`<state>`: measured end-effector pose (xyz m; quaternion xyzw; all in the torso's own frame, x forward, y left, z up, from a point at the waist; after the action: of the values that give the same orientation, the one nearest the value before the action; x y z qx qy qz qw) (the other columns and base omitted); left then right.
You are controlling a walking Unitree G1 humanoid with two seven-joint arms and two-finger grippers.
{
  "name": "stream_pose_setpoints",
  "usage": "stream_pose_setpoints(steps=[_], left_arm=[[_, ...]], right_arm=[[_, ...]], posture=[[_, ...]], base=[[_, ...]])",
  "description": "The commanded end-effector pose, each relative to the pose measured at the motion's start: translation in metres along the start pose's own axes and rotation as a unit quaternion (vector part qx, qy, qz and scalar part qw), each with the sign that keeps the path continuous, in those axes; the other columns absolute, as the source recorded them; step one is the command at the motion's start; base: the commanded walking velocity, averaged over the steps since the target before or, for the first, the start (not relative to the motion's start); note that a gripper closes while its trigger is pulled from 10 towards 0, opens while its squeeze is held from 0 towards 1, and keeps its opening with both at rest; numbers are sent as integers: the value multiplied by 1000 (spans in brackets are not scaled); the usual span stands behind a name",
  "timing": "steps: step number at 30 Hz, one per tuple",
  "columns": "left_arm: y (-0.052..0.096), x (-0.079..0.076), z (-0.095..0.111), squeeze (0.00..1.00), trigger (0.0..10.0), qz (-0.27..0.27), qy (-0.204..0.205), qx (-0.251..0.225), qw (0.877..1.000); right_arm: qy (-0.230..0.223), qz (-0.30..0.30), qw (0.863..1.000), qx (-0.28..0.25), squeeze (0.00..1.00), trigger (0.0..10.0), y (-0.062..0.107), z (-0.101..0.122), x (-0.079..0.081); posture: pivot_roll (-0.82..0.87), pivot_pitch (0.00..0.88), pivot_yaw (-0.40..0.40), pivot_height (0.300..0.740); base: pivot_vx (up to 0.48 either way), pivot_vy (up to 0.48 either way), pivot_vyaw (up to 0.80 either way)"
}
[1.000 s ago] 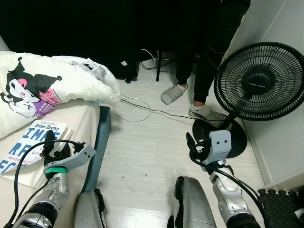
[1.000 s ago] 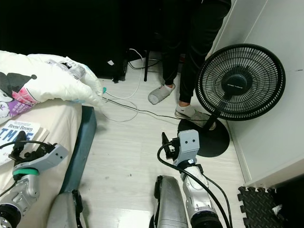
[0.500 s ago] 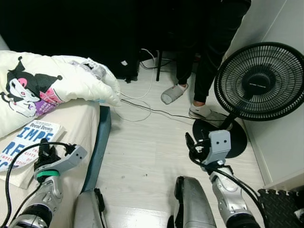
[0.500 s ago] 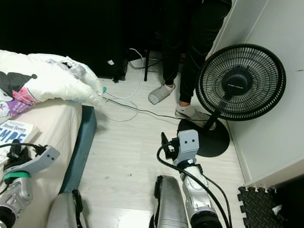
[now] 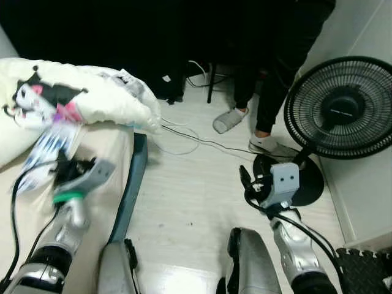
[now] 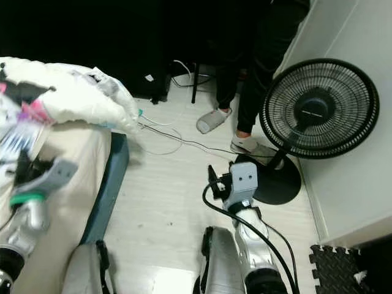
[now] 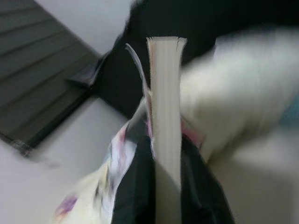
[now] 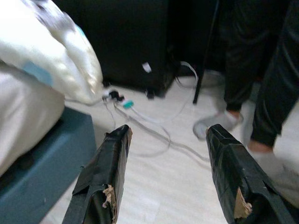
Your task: Clean up the room
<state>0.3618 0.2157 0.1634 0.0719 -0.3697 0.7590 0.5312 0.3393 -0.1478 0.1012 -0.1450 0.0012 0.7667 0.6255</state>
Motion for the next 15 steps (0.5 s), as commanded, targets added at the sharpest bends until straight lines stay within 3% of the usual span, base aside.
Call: stream_pose_setpoints(steps=[1, 2, 5, 6, 8, 10, 11, 12, 15], left_arm=[[-8, -16, 38, 0, 10000, -54, 123, -26, 991], [-9, -22, 50, 0, 10000, -77, 170, -26, 982], [-10, -26, 61, 0, 10000, -98, 205, -29, 973], [-12, -33, 76, 0, 10000, -130, 248, -31, 960], [-12, -33, 76, 0, 10000, -130, 248, -31, 960], [-8, -50, 110, 0, 10000, -216, 345, -14, 913], [-3, -56, 117, 0, 10000, -238, 372, -7, 897], [1, -58, 119, 0, 10000, -245, 384, -3, 890], [6, -61, 112, 0, 10000, -244, 373, 4, 895]], right_arm=[[-2, -3, 1000, -2, 0, 10000, 1, 2, -3], [-3, -4, 1000, -8, 0, 10000, 0, 5, -2], [-3, -4, 1000, -12, 0, 10000, -1, 7, -2], [-4, -5, 1000, -14, 0, 10000, -1, 8, -2], [-4, -5, 1000, -14, 0, 10000, -1, 8, -2], [-7, -1, 1000, -12, 0, 10000, 0, 8, 1], [-11, 0, 1000, -12, 0, 10000, 0, 9, 3], [-14, 0, 1000, -13, 0, 10000, 1, 9, 4], [-19, 0, 1000, -15, 0, 10000, 1, 11, 6]], posture=[[28, 91, 3, 467], [28, 91, 3, 467], [27, 91, 3, 467], [27, 92, 2, 467], [27, 92, 2, 467], [27, 91, 6, 467], [28, 92, 9, 467], [28, 92, 9, 467], [24, 95, 11, 467]], base=[[0, 0, 0], [0, 0, 0], [0, 0, 0], [0, 0, 0], [0, 0, 0], [0, 0, 0], [0, 0, 0], [0, 0, 0], [0, 0, 0]])
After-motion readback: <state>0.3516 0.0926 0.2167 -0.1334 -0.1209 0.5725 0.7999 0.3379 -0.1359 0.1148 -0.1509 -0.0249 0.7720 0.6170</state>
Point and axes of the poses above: a point about 5 cm out from each wrist's last joint towards the gripper, its own y axis pointing back from the gripper into the wrist, its own z axis along the axis of the wrist's last joint, x = y × z, the point moved 3 cm from there along -y, pointing out of the wrist towards the gripper, and after that the axes turned 12 degrees about y, right-handed, at the moved point
